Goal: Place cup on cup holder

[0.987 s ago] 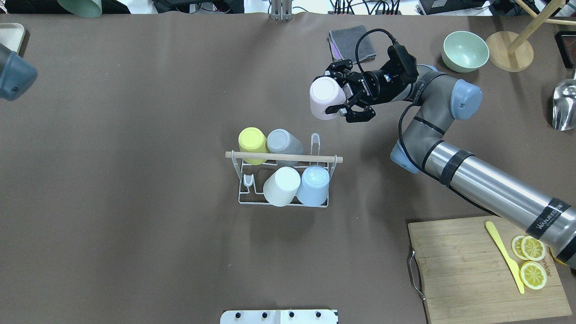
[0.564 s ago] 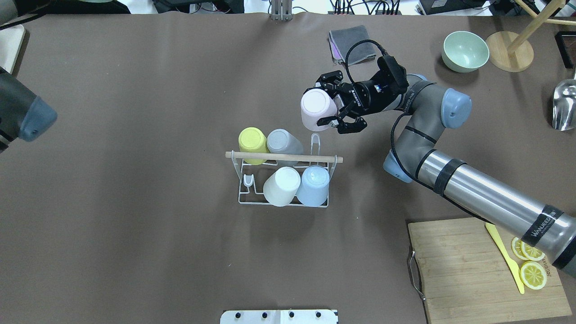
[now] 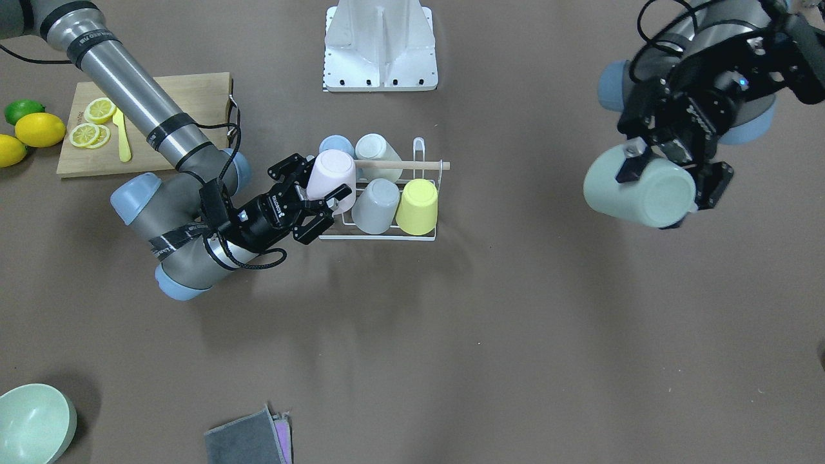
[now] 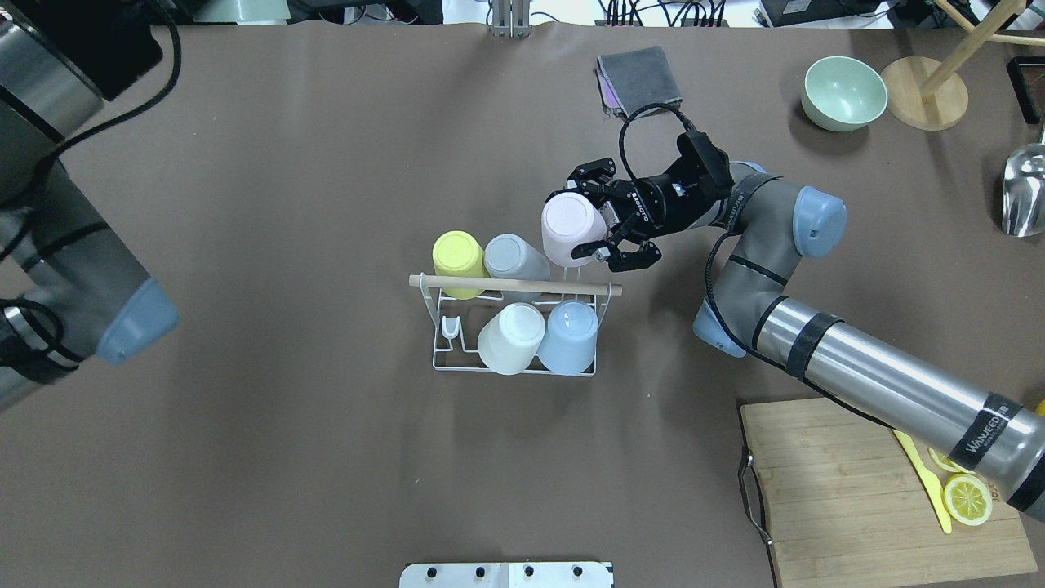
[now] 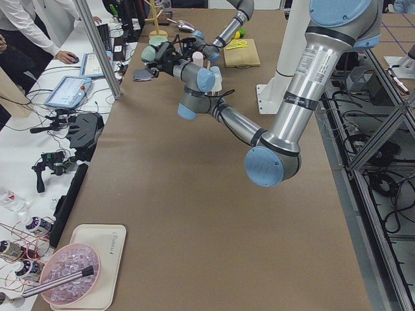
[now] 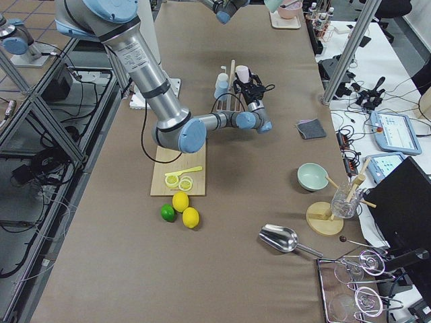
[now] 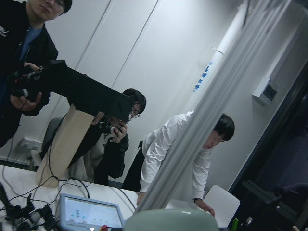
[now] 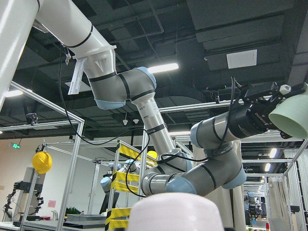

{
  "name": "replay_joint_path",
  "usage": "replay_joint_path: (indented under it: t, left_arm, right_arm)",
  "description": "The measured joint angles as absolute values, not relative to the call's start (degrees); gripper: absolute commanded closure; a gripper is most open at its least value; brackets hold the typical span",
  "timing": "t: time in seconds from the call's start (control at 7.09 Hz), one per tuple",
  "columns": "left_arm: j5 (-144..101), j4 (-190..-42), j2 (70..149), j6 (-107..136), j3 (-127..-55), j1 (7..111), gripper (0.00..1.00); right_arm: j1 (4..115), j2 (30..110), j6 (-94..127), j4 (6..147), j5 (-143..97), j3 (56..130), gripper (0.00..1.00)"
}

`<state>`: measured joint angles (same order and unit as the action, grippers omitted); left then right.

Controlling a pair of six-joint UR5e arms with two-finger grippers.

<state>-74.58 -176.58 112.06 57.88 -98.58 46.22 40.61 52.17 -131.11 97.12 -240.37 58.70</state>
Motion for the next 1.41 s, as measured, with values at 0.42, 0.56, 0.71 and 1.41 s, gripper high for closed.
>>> replay_joint_path:
  t: [0.42,0.56,0.71,1.41]
  left_arm:
    - [-59.6,-177.6,112.2,48.5,-99.0,31.2,1.0]
    - [-55.1,-177.9,112.3,47.1,-97.6,27.1,1.0]
    - [-51.7,-178.3,112.4,46.3,-96.2,24.0,1.0]
    - [-40.7,-179.9,113.9,39.6,-94.9,12.7,1.0]
  right_arm:
    - [41.1,52.3,-131.2,97.1,-240.4,58.8,0.0]
    - [41.2,52.3,-131.1,97.1,-240.4,58.8,0.0]
    - [41.4,52.2,-131.1,97.1,-240.4,59.0,0.0]
    - [45.6,52.1,-123.5,97.3,-243.1,61.5,0.02]
